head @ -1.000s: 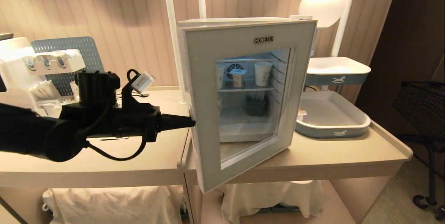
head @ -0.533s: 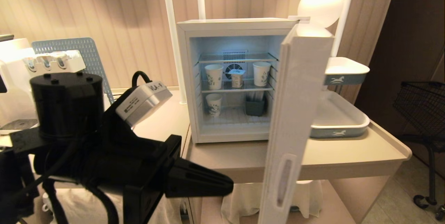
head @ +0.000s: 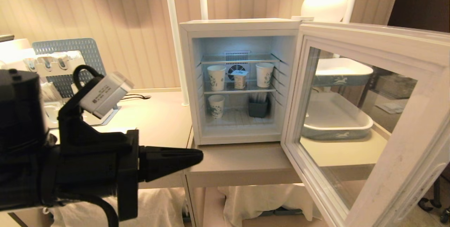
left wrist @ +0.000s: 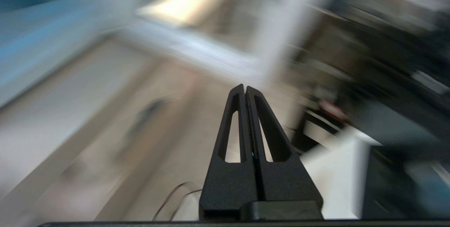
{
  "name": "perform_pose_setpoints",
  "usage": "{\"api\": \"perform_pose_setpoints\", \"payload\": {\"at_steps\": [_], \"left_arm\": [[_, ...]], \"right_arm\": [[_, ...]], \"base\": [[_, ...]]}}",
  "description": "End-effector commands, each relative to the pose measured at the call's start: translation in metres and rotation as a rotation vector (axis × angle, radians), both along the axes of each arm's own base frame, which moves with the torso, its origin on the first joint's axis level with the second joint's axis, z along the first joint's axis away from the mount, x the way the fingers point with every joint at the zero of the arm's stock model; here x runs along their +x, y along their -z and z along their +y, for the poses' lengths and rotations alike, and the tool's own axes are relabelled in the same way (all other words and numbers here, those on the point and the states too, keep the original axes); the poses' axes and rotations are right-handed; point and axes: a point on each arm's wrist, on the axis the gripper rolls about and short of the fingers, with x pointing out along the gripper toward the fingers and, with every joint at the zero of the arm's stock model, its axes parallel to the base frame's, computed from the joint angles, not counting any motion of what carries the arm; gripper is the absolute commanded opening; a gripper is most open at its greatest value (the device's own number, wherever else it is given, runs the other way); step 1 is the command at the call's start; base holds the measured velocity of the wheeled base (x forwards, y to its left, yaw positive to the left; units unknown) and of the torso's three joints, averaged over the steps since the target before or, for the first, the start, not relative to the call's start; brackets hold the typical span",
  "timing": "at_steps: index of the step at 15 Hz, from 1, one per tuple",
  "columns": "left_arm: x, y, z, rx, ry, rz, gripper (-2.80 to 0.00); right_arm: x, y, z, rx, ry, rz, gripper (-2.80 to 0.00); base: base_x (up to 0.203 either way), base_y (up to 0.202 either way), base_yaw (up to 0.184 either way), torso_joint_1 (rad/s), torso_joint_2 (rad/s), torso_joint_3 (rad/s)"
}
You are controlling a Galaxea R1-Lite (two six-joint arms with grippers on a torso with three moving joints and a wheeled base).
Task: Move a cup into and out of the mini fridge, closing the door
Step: Open the freezer door, then take the yoghurt out of the freezer
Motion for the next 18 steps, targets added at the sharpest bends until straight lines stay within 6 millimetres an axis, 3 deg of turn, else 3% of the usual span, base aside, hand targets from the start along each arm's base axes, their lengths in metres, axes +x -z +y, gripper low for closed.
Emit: {"api": "perform_pose_setpoints", "payload": {"at_steps": [1,5,10,12,13,16,18], "left_arm": [[-0.011,-0.015,0.019,0.034,-0.309,-0.026,-2.8],[-0.03,-0.025,0.063,0.141,-0.907,-0.052,-2.8],[-0.086,-0.027,0.112,0.239,-1.358,-0.091,-2.8],[-0.121,-0.022,0.125,0.25,-1.483,-0.128,-2.8],[-0.148,-0.018,0.13,0.24,-1.543,-0.161,-2.8],[-0.214,0.008,0.13,0.233,-1.643,-0.226,-2.8],[-0.24,0.026,0.128,0.215,-1.652,-0.255,-2.8]], "right_arm": [[0.0,0.0,0.0,-0.001,0.0,0.001,-2.8],[0.0,0.0,0.0,0.001,-0.001,0.002,-2.8],[0.0,0.0,0.0,0.009,0.0,0.002,-2.8],[0.0,0.0,0.0,0.008,-0.001,0.002,-2.8],[0.0,0.0,0.0,0.003,-0.001,0.002,-2.8],[0.0,0.0,0.0,0.002,-0.001,0.003,-2.8],[0.0,0.0,0.0,0.002,-0.001,0.003,-2.8]], "base": [[0.0,0.0,0.0,0.0,0.0,0.0],[0.0,0.0,0.0,0.0,0.0,0.0],[0.0,0.0,0.0,0.0,0.0,0.0],[0.0,0.0,0.0,0.0,0.0,0.0],[0.0,0.0,0.0,0.0,0.0,0.0],[0.0,0.0,0.0,0.0,0.0,0.0],[0.0,0.0,0.0,0.0,0.0,0.0]]}}
